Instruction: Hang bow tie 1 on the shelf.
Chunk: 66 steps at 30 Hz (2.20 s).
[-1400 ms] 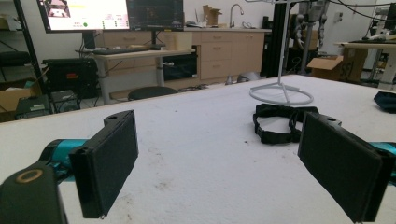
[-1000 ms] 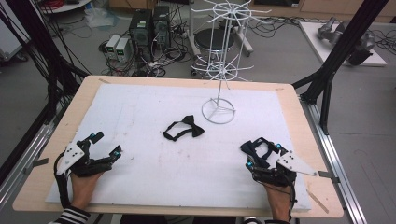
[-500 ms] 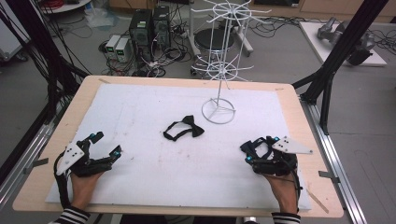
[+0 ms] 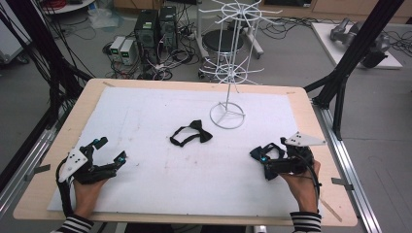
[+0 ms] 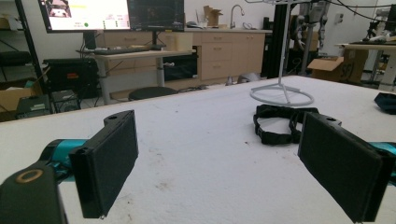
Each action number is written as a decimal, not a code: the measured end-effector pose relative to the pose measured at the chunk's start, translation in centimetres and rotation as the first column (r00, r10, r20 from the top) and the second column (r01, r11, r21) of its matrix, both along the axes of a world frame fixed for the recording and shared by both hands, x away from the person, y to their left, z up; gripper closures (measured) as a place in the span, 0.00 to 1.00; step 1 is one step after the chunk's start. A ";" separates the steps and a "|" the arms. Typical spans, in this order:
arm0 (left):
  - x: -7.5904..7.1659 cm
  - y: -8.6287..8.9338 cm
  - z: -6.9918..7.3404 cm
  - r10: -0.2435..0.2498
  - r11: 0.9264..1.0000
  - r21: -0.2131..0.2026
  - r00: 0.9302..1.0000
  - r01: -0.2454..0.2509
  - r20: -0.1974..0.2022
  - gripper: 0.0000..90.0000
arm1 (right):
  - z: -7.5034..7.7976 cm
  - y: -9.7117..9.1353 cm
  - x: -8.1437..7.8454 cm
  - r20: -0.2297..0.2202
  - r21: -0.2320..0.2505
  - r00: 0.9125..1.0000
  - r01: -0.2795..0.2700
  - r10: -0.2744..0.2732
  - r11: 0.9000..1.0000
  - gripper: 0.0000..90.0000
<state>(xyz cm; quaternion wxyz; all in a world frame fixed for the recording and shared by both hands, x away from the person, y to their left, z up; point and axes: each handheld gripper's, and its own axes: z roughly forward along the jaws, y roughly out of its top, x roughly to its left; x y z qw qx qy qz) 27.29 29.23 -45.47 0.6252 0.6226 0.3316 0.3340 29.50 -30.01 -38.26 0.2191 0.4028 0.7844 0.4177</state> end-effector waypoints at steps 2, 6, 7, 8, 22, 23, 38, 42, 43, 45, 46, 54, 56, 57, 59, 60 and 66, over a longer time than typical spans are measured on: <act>0.0 0.0 0.0 -0.001 1.000 0.000 1.000 0.001 -0.001 0.14 | 0.2 0.0 0.3 -0.031 -0.023 0.999 -0.009 0.008 1.000 0.05; 0.0 0.0 0.0 0.000 1.000 0.001 1.000 0.000 0.000 0.14 | 0.1 0.0 1.1 -0.092 -0.068 0.995 -0.041 0.035 0.997 0.05; 0.0 0.0 0.0 0.000 1.000 0.001 1.000 0.000 0.000 0.14 | 0.1 0.0 1.1 -0.092 -0.068 0.995 -0.041 0.035 0.997 0.05; 0.0 0.0 0.0 -0.001 1.000 0.001 1.000 0.001 0.000 0.14 | -0.2 0.1 1.5 -0.125 -0.085 0.991 -0.051 0.040 0.995 0.05; 0.0 0.0 0.0 0.001 1.000 0.003 1.000 -0.001 0.000 0.14 | -1.6 0.5 3.1 -0.314 -0.197 0.949 -0.102 0.035 0.975 0.25; 0.0 0.0 0.0 0.001 1.000 0.000 1.000 -0.001 0.000 0.14 | -1.6 0.5 3.1 -0.314 -0.197 0.949 -0.102 0.035 0.975 0.25; 0.0 0.0 0.0 0.000 1.000 0.006 1.000 0.000 -0.001 0.14 | -2.4 1.1 4.2 -0.422 -0.266 0.906 -0.146 0.021 0.953 0.41; 0.0 0.0 0.0 0.000 1.000 0.007 1.000 0.000 -0.001 0.14 | -2.7 1.4 4.3 -0.439 -0.279 0.898 -0.152 0.014 0.948 0.48; 0.0 0.0 0.0 0.000 1.000 0.007 1.000 0.000 -0.001 0.14 | -2.7 1.4 4.3 -0.439 -0.279 0.898 -0.152 0.014 0.948 0.48; 0.0 0.0 0.0 0.000 1.000 0.008 1.000 0.000 0.001 0.14 | -2.8 1.6 4.3 -0.451 -0.288 0.892 -0.151 0.005 0.945 0.50; 0.0 0.0 0.0 0.000 1.000 0.009 1.000 0.000 0.001 0.14 | -2.8 1.6 4.4 -0.453 -0.298 0.892 -0.155 0.003 0.942 0.51; 0.0 0.0 0.0 -0.001 1.000 0.005 1.000 0.001 0.000 0.14 | -3.1 2.0 4.7 -0.476 -0.307 0.880 -0.164 -0.002 0.938 0.64; 0.0 0.0 0.0 -0.002 1.000 0.006 1.000 0.002 0.000 0.14 | -3.2 2.0 4.7 -0.475 -0.317 0.880 -0.172 0.001 0.932 0.68; 0.0 0.0 0.0 -0.002 1.000 0.006 1.000 0.002 0.001 0.14 | -3.1 2.0 4.7 -0.473 -0.322 0.881 -0.173 0.000 0.931 0.78; 0.0 0.0 0.0 -0.002 1.000 0.006 1.000 0.002 0.000 0.14 | -3.1 2.0 4.7 -0.472 -0.331 0.882 -0.169 -0.008 0.928 0.81; 0.0 0.0 0.0 -0.002 1.000 0.005 1.000 0.002 0.000 0.14 | -3.1 2.1 4.6 -0.469 -0.336 0.883 -0.165 -0.013 0.927 0.82; 0.0 0.0 0.0 -0.002 1.000 0.006 1.000 0.002 0.001 0.14 | -3.0 2.1 4.6 -0.469 -0.339 0.883 -0.160 -0.019 0.927 0.83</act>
